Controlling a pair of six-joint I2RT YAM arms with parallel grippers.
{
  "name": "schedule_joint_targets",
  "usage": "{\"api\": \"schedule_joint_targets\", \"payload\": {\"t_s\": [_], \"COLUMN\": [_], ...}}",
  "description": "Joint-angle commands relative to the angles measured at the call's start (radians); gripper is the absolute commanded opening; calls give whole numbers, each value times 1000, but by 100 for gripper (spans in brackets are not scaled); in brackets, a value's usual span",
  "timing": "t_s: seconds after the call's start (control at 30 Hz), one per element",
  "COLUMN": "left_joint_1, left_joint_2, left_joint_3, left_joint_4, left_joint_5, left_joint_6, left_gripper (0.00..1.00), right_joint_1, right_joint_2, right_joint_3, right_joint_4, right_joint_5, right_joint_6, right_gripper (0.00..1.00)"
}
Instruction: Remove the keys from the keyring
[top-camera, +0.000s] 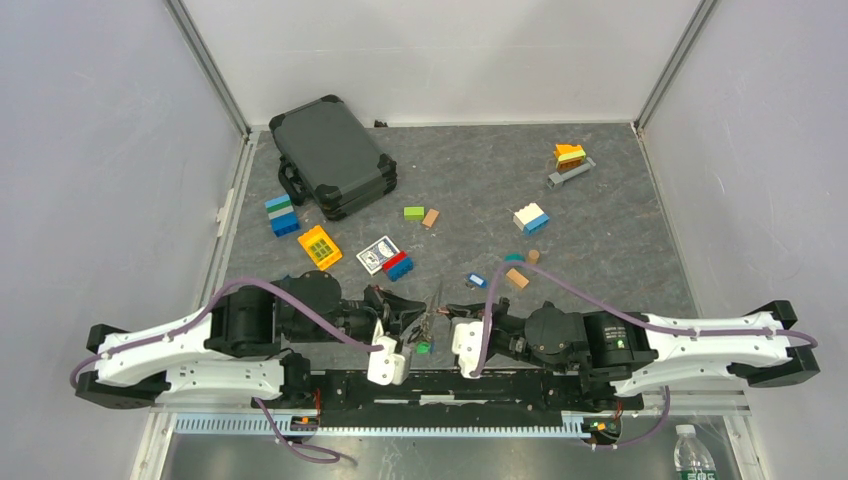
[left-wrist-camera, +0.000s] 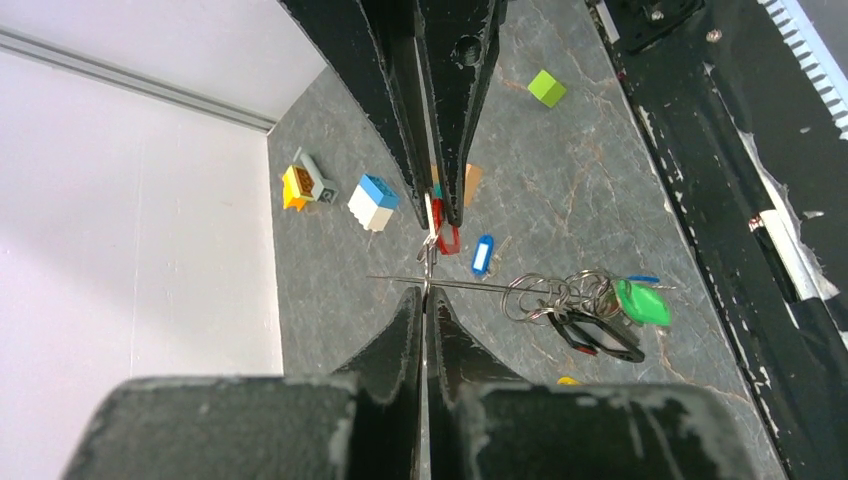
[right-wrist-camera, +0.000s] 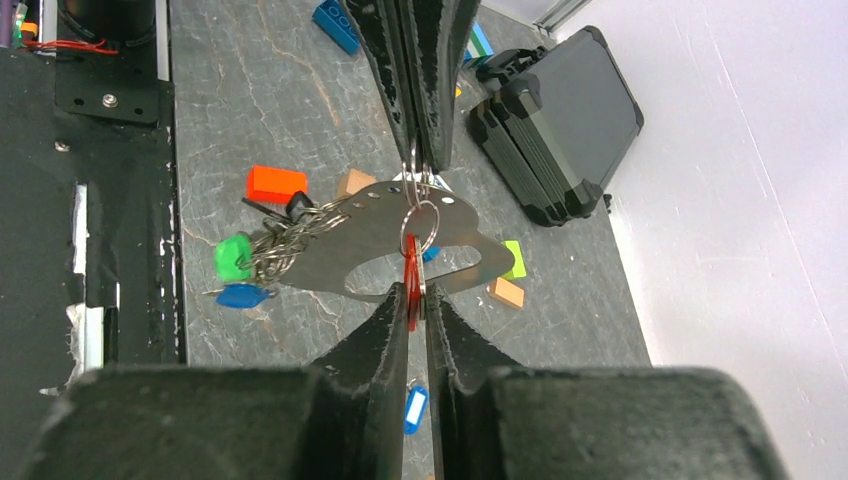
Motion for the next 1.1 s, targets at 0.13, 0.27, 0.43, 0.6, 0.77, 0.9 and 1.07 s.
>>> {"api": "schedule_joint_targets", "payload": {"t_s": [0.13,0.27,0.43,0.6,0.77,0.9,1.07], "left_joint_1": [-2,-2,-2,-1,-2,-2,-1], "left_joint_2": [-40,-43,-51,-61,-77,-77,-72], "left_joint_3": [-25,-37,-56,-74,-95,-98,-96], "left_joint_4": [154,178,213,244,265,269,274], "left_joint_5": [50,63,65,50,48,50,57], "left_joint_6": [-78,-97,-126,-170,-201,-207,-213], "left_gripper": [2,2,2,2,2,2,2], "right_joint_1": [0,0,0,0,0,0,0], "right_joint_2": [-91,-107,-110,-138,-176,-192,-192], "right_joint_3": [-55,-71,-81,-99,-124,-138,-158], "right_joint_4": [122,153,172,209,265,303,359], "right_joint_5": [26,11,-7,-43,-118,-151,-167], "right_joint_6": [24,27,33,46,59,66,76], "right_gripper": [15,13,13,18,25,26,26]}}
